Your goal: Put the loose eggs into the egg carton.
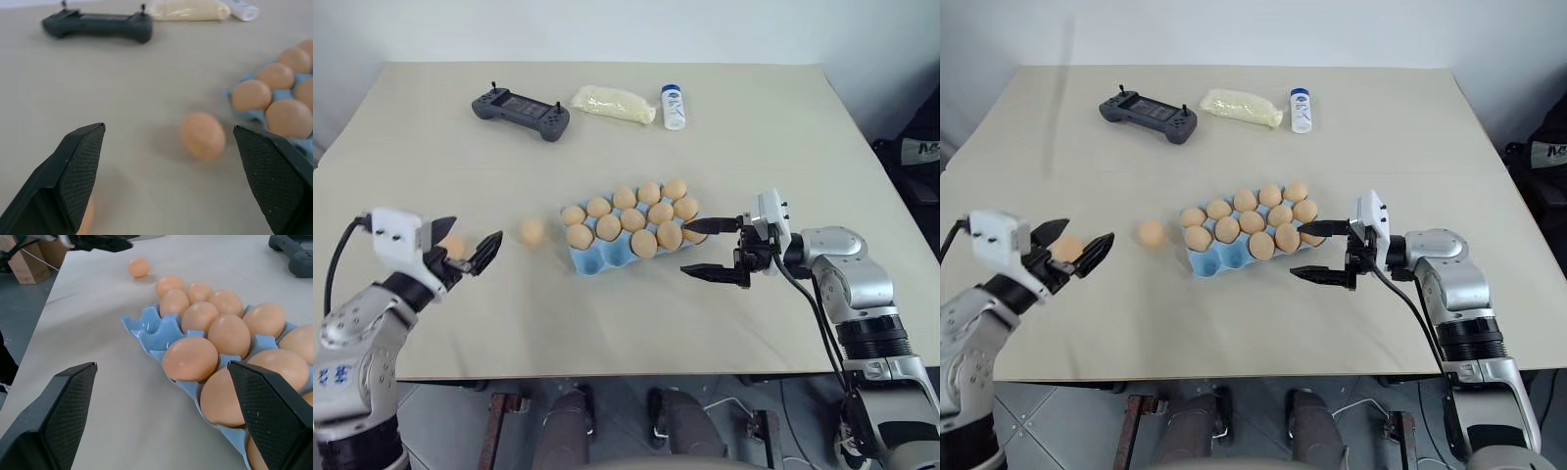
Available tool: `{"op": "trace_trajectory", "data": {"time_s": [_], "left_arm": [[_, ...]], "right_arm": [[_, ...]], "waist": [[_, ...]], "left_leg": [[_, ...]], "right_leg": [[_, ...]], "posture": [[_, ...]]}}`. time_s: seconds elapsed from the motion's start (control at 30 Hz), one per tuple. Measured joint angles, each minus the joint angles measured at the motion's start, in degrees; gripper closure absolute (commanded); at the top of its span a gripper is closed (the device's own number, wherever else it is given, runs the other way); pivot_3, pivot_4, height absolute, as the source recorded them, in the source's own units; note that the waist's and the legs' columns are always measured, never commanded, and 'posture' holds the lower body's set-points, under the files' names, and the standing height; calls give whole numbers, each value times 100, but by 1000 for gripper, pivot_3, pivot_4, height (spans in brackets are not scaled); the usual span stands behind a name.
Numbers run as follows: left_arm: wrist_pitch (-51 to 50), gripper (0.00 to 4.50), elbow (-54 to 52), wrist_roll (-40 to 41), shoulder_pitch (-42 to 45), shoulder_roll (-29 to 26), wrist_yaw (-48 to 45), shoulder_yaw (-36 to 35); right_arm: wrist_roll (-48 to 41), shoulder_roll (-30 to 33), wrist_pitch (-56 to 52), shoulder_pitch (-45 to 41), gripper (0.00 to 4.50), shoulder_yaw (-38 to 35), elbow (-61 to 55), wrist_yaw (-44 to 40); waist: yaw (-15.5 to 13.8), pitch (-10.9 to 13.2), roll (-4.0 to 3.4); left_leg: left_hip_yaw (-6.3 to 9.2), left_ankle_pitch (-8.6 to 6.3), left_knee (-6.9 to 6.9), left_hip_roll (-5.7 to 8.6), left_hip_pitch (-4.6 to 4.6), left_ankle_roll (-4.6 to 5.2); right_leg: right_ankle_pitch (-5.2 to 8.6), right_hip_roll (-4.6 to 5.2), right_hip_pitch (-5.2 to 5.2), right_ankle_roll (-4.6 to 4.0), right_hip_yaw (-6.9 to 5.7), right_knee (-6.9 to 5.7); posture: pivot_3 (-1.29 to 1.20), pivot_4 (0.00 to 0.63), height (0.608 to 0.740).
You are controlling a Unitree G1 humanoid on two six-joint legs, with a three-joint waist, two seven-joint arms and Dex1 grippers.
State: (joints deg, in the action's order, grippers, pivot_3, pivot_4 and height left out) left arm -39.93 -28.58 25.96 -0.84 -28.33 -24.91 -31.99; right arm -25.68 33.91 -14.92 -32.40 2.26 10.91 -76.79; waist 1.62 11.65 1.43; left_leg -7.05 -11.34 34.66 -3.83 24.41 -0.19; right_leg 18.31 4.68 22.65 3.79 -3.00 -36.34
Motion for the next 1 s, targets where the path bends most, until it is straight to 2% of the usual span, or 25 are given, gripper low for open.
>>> {"op": "trace_trajectory", "data": {"time_s": [0.13, 0.23, 0.4, 0.5, 0.6, 0.77, 1.0], "left_arm": [[15, 25, -368, 286, -914, 318, 23, -323], [37, 25, -495, 371, -1442, 356, 27, -571], [158, 25, -516, 432, -1680, 335, 60, -855], [200, 25, -433, 406, -1313, 273, 264, -837], [143, 25, -126, 237, -579, 149, 756, -739], [-19, 25, 460, -35, 185, 50, 1295, -369], [-196, 25, 1281, -331, 823, -101, 1561, 191]], "right_arm": [[47, -37, 15, -75, 0, 25, 101, -57], [57, -39, 22, -104, 0, 25, 161, -113], [135, -45, 27, -190, 0, 40, 321, -203], [168, -85, 68, -349, 0, 71, 396, -255], [179, -110, 111, -418, 0, 122, 444, -292], [224, -112, 116, -421, 0, 153, 508, -295], [230, -98, 117, -280, 0, 142, 480, -244]], "waist": [[16, 0, 0], [21, -1, 1], [17, -1, 0], [9, -1, 1], [4, -1, 1], [20, -1, 2], [13, -1, 2]], "left_leg": [[-7, 1, -39, 0, 0, -1], [-9, 0, -57, -2, 0, -7], [-8, -1, -60, -2, 0, -11], [-8, -1, -56, -1, 0, -11], [-9, 0, -54, 1, 0, -9], [-19, 3, -55, -2, 0, -4], [-22, 1, -56, -13, -1, -13]], "right_leg": [[-5, 0, 5, -10, 1, 38], [-5, -3, 17, -9, -3, 42], [6, -3, 19, -29, -6, 46], [5, -2, 14, -35, -5, 48], [-1, -1, 12, -38, -4, 48], [-21, -2, 16, -3, -13, 46], [-21, -14, 24, -2, -28, 36]], "posture": [[0, 150, 740], [0, 150, 740], [0, 150, 740], [0, 150, 740], [0, 150, 740], [0, 150, 740], [0, 150, 740]]}}
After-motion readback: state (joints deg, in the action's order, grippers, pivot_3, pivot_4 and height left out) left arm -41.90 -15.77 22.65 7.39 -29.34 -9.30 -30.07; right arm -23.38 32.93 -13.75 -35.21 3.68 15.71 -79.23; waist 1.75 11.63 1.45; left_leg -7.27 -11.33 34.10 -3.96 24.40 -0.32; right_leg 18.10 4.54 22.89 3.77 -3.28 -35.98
